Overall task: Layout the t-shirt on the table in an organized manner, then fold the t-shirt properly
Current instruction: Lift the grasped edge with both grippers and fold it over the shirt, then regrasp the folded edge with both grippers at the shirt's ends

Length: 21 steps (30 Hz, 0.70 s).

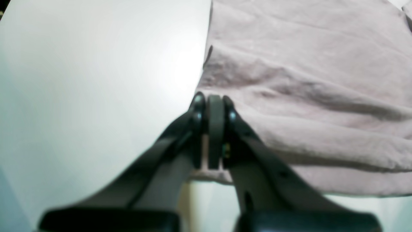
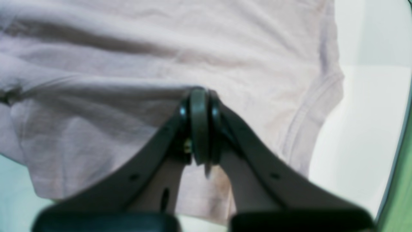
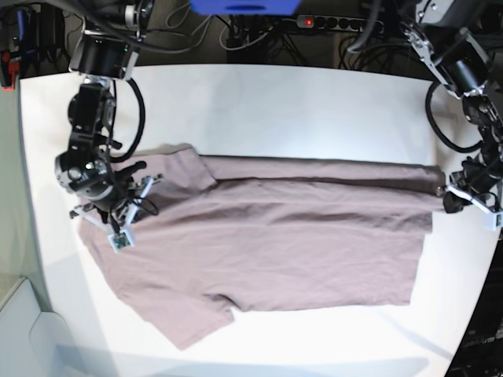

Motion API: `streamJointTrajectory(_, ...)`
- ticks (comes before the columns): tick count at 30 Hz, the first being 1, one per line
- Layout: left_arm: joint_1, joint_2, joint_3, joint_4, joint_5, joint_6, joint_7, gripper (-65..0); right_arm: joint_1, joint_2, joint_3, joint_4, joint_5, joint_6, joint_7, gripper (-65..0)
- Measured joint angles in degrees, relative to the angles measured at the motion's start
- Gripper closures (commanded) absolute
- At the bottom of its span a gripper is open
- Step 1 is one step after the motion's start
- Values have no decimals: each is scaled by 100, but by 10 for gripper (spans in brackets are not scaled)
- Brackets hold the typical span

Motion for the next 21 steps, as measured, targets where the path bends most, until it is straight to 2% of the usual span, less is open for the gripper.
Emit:
streamJointTrajectory(3, -120, 0, 4, -72, -2, 2, -9, -71, 0, -15, 9, 0, 0, 0, 0, 0)
streamJointTrajectory(6, -153, -13, 4, -136, -7, 4, -13, -198, 0, -11, 7, 0, 0, 0, -7, -14)
streamJointTrajectory(9, -120, -15, 4, -146, 4, 2, -7, -313, -9, -11, 7, 0, 0, 0, -26, -131)
streamJointTrajectory(12, -140, -76, 4, -146, -2, 0, -13, -408, -94, 13, -7, 9, 4, 0, 24, -277)
streamJointTrajectory(16, -125, -98, -4, -107, -28, -2, 2, -483, -337, 9, 26, 334, -35, 0, -87, -377)
streamJointTrajectory(21, 186, -94, -31, 223, -131, -9, -39, -519, -708, 13, 83, 1292, 48, 0, 31, -385)
